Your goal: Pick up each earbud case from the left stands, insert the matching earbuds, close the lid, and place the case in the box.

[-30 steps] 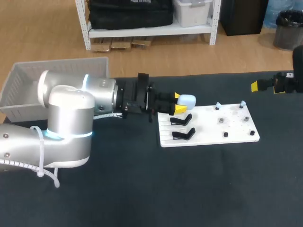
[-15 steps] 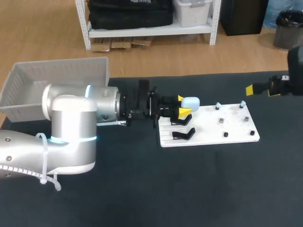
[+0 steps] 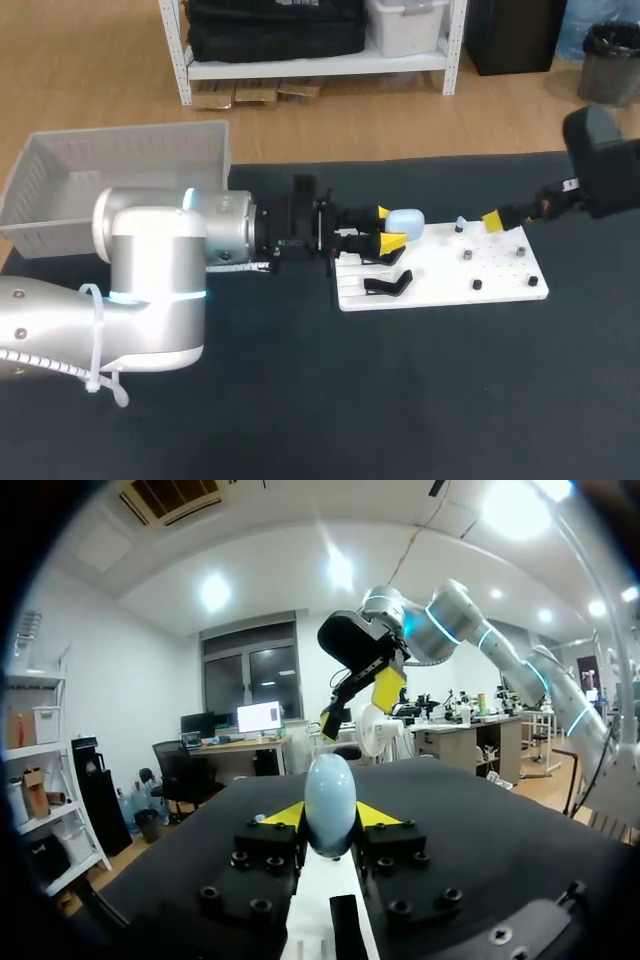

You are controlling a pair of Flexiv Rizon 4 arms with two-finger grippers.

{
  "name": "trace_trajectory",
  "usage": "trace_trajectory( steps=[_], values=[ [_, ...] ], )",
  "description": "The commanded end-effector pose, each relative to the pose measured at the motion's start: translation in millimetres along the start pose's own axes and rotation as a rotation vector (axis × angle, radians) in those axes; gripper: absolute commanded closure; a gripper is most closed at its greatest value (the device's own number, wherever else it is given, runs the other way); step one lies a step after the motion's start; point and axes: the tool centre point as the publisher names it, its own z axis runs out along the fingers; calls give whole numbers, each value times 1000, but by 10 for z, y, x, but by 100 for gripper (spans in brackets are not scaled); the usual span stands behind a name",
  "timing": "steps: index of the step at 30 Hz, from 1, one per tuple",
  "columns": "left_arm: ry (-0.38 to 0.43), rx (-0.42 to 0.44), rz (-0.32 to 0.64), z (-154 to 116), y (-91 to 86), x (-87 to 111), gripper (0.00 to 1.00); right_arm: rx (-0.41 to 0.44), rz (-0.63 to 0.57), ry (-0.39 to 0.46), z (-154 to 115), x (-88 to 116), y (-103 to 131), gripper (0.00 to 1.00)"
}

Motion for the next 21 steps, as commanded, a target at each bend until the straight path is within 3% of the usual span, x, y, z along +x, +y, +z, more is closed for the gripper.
trace_trajectory(
  steps=[1, 21],
  values=[
    [-14, 6, -2, 3, 1, 31, 100, 19, -11, 10, 62, 6, 107, 0],
    [-29, 46, -30, 97, -4, 75, 100, -10, -24, 68, 280, 108, 346, 0]
  ],
)
